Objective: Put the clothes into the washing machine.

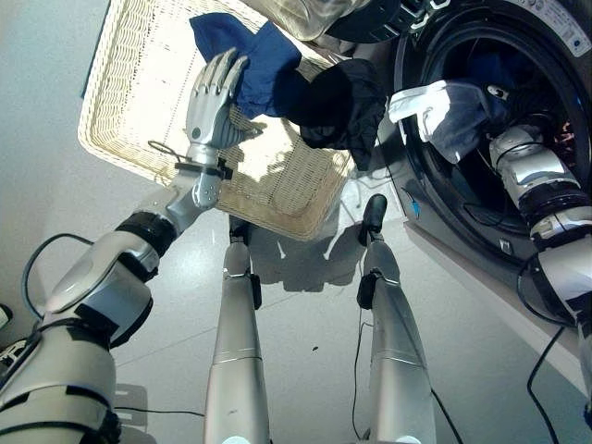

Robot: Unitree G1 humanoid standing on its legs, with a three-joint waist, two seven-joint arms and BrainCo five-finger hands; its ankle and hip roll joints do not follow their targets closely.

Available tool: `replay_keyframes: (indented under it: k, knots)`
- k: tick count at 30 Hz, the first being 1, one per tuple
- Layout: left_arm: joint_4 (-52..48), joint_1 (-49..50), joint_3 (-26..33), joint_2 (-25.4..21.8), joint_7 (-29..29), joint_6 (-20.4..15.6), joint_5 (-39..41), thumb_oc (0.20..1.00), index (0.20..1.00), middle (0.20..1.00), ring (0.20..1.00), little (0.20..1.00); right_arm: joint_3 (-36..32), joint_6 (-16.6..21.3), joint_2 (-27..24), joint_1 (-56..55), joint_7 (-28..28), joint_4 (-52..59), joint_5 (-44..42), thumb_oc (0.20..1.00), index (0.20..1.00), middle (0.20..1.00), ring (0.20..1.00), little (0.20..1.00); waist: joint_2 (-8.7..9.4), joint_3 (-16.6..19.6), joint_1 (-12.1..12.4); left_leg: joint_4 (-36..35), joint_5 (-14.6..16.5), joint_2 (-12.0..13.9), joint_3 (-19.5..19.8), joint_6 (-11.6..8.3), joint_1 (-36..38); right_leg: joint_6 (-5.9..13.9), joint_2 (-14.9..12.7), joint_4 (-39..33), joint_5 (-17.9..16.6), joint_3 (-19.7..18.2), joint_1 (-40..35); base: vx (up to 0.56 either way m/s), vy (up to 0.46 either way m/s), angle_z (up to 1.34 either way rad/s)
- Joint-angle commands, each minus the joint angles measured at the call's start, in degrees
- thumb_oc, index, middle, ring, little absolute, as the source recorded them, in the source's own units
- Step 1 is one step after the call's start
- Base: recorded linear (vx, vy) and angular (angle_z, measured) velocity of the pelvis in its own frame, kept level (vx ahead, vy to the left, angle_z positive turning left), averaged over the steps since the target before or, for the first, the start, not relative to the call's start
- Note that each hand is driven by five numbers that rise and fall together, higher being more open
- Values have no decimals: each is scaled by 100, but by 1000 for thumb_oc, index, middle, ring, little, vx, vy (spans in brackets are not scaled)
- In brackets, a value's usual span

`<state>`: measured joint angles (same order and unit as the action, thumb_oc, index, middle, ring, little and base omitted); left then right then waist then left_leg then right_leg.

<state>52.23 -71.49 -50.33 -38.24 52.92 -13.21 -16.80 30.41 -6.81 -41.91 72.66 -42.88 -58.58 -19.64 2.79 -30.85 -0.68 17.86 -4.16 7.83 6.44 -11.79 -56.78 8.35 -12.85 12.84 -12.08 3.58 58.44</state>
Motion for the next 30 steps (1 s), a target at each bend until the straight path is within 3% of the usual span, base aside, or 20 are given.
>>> replay_keyframes:
  k: [1, 4, 8, 11, 16, 20, 24, 30]
  knots:
    - [256, -455, 255, 245, 387, 398, -262, 1000, 1000, 1000, 1000, 1000, 258, 208, -299, -42, -43, 120, 246, 1000, 1000, 1000, 1000, 1000, -108, 106, -94, -217, 71, -455, -305, 568, 88, 263, 364, 371, 173, 157, 142, 0, 0, 0]
    - [269, -474, 249, 254, 392, 397, -264, 1000, 1000, 1000, 1000, 1000, 253, 212, -291, -47, -31, 121, 244, 1000, 1000, 1000, 1000, 1000, -105, 106, -97, -216, 71, -455, -309, 566, 84, 264, 365, 372, 172, 152, 148, -2, 11, -1]
    - [939, -980, -156, 443, -331, 1136, -503, 1000, 1000, 1000, 1000, 1000, 271, 552, 82, -261, 22, 299, 279, 1000, 1000, 1000, 1000, 1000, -62, 106, -318, -282, 40, -378, -442, 474, 5, 266, 434, 313, 139, 39, 289, -13, 65, -2]
    - [1224, -1068, -260, 434, -485, 1390, -316, 1000, 1000, 1000, 1000, 1000, 300, 661, 131, -290, 36, 359, 294, 1000, 1000, 1000, 1000, 1000, -59, 106, -382, -328, 13, -344, -491, 437, 15, 251, 459, 293, 146, -13, 308, -6, 69, -10]
    - [1632, -1053, -174, 400, -558, 1565, -110, 1000, 1000, 1000, 1000, 1000, 283, 768, 183, -499, 13, 586, 426, 1000, 1000, 1000, 1000, 1000, -67, 106, -479, -393, -39, -307, -566, 382, 10, 218, 497, 269, 174, -101, 351, -7, 68, -6]
    - [1875, -931, -126, 360, -1016, 1786, -24, 1000, 1000, 1000, 1000, 1000, 227, 892, 194, -741, 21, 745, 428, 1000, 1000, 1000, 1000, 1000, -95, 106, -523, -458, -74, -291, -616, 352, 11, 191, 513, 247, 207, -142, 370, -13, 44, -2]
    - [1988, -874, -66, 370, -1069, 1813, 118, 1000, 1000, 1000, 1000, 1000, 242, 953, 219, -762, -3, 732, 456, 1000, 1000, 1000, 1000, 1000, -106, 106, -528, -473, -93, -280, -626, 337, 11, 181, 524, 249, 220, -164, 377, -7, 22, -5]
    - [2090, -750, 221, 375, -645, 1551, 165, 1000, 1000, 1000, 1000, 1000, 216, 977, 273, -794, -96, 763, 550, 1000, 1000, 1000, 1000, 1000, -118, 106, -506, -523, -124, -266, -628, 326, 41, 170, 514, 218, 228, -161, 342, -6, 4, -2]
